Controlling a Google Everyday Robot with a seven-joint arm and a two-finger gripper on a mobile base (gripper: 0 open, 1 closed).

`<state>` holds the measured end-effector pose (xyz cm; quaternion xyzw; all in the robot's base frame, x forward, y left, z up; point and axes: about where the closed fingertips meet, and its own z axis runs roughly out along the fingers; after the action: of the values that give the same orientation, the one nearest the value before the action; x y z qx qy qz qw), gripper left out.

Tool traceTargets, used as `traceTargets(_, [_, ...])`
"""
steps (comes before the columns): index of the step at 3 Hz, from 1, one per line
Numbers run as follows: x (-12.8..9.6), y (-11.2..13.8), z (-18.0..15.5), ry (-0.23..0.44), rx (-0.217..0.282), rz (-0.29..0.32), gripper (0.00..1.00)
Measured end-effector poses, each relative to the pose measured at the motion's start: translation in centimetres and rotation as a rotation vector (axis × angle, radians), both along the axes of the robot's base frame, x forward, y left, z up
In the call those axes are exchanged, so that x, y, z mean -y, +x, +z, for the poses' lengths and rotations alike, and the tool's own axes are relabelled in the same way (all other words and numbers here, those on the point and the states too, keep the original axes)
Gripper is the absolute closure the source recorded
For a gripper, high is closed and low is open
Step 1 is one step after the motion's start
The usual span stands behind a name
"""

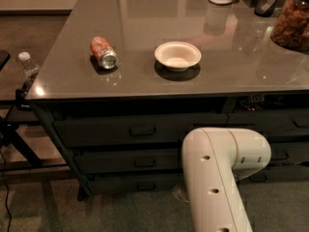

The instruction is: Close bottom drawer

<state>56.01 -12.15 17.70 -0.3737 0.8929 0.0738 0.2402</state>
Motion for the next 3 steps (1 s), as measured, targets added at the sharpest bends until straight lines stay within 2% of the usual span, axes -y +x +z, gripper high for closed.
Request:
traceTargets(1, [-0.08,1.64,0.26,-0.018,0.037,-0.006,1.0])
traceTargets(2, [-0.12,1.72,0.28,-0.018,0.039,-0.008,0.81])
traceTargets(3, [-0.12,1.72,0.28,-0.018,0.039,-0.008,0.58])
